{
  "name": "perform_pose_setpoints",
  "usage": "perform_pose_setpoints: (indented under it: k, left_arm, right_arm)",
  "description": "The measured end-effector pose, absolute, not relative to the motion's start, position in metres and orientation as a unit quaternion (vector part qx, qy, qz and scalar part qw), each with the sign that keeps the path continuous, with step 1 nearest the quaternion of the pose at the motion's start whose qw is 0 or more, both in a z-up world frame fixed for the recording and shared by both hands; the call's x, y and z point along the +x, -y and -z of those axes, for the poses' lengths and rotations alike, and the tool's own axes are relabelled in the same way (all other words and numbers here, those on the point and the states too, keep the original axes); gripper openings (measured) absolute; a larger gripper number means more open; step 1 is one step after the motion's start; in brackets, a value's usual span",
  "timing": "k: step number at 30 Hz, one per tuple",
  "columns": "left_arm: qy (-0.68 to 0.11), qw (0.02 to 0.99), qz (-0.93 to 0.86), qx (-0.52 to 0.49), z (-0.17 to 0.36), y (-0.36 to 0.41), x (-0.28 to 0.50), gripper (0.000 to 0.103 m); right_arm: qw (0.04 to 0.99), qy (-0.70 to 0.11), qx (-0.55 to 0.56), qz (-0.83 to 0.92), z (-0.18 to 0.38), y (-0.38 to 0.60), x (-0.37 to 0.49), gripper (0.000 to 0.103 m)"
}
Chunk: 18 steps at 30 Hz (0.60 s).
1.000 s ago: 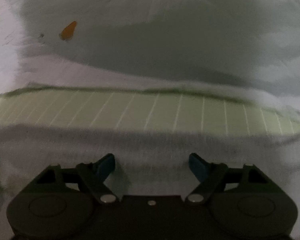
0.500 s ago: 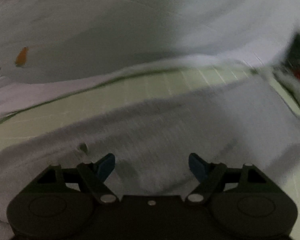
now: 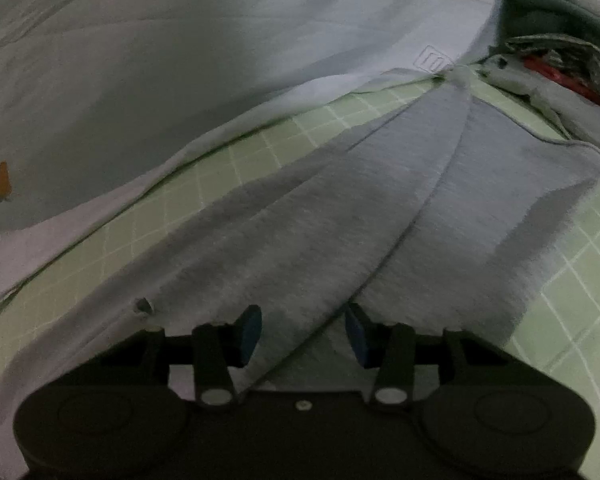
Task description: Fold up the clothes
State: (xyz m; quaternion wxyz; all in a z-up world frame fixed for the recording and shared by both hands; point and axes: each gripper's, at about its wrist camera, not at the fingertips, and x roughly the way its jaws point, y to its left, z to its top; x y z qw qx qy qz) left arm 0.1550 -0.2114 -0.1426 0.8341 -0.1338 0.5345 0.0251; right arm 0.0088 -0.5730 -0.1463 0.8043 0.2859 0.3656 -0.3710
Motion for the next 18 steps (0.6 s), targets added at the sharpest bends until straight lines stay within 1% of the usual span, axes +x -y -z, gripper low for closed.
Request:
perform_pose_setpoints:
  k: [1,3,4,5,6,7,9,16,17,18]
  left_arm:
    - [-0.533,0.835,-0.026,-0.131,0.143,0.213,0.156,0.047]
    - [-0.526,0.842,-0.026,-0.118,0.144,0.216,0.156,0.047]
    - [-0.520,0.847,-0.024,-0.107,0.144,0.219,0.156,0.045]
    - [-0.516,0.849,-0.023,-0.107,0.143,0.220,0.158,0.039]
    - [-0.513,0.851,-0.021,-0.108,0.143,0.220,0.159,0.016]
    - [-0.509,0.854,-0.019,-0.109,0.142,0.220,0.161,0.004]
    - [-0.502,0.858,-0.015,-0.111,0.141,0.221,0.164,0.001]
    - [-0.454,0.884,0.001,-0.113,0.124,0.226,0.185,0.001]
    - [-0.444,0.888,0.002,-0.118,0.121,0.227,0.190,0.001]
    - [-0.433,0.893,0.003,-0.124,0.118,0.228,0.195,0.004]
  right_arm:
    - [0.806,-0.366,0.286,0.367,0.147,0.572,0.009,0.049]
    - [0.814,-0.367,0.273,0.359,0.147,0.569,0.012,0.040]
    - [0.816,-0.368,0.267,0.357,0.147,0.568,0.013,0.029]
    - [0.818,-0.368,0.263,0.354,0.146,0.569,0.014,0.010]
    - [0.819,-0.365,0.271,0.351,0.146,0.572,0.015,0.004]
    - [0.819,-0.361,0.278,0.348,0.145,0.575,0.015,0.003]
    - [0.824,-0.348,0.286,0.343,0.142,0.584,0.017,0.001]
    - [0.863,-0.285,0.282,0.306,0.113,0.611,0.058,0.001]
    - [0.869,-0.274,0.283,0.299,0.111,0.615,0.067,0.001]
    - [0.874,-0.264,0.283,0.292,0.108,0.618,0.076,0.001]
